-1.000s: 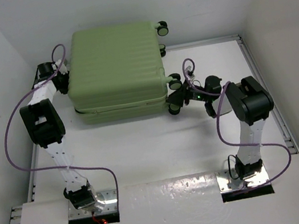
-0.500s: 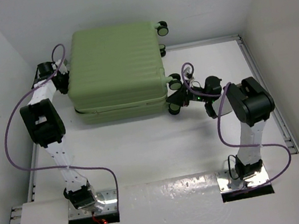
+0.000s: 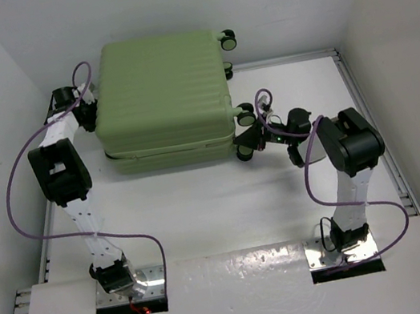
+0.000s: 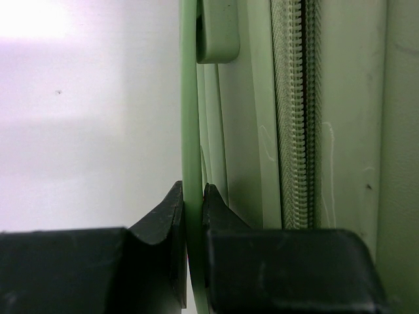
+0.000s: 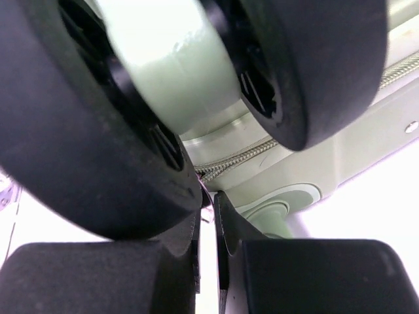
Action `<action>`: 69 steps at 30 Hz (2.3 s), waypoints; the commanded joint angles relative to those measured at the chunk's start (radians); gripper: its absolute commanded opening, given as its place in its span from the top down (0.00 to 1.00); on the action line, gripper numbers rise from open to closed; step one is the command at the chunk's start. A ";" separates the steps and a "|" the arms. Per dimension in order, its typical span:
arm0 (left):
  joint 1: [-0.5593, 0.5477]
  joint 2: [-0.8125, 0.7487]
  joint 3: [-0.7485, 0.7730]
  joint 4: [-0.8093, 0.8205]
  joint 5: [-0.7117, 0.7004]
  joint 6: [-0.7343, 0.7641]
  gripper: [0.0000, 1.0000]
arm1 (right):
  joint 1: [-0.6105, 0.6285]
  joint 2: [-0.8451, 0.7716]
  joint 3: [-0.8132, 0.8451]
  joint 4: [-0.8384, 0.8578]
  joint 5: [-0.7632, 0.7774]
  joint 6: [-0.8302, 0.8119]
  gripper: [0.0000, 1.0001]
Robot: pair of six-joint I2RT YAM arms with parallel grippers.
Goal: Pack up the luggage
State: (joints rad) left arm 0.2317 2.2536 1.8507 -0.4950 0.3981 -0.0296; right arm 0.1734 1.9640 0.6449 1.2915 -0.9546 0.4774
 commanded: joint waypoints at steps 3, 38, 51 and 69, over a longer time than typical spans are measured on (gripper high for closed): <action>-0.009 0.104 -0.050 -0.169 0.002 0.010 1.00 | 0.006 0.010 -0.016 0.332 0.411 -0.065 1.00; 0.000 0.193 0.171 -0.169 0.011 0.072 1.00 | -0.086 0.367 0.539 0.166 0.728 0.144 1.00; -0.078 0.104 0.162 -0.123 0.104 0.148 1.00 | -0.049 0.775 1.326 -0.250 0.769 0.340 1.00; -0.111 -0.094 -0.054 0.290 0.248 -0.120 0.00 | -0.014 0.290 0.653 -0.343 0.219 0.481 0.64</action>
State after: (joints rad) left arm 0.2276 2.2620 1.8606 -0.3988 0.3611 0.0090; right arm 0.1177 2.4226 1.3323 0.9367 -0.5087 0.9092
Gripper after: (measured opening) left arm 0.992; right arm 0.364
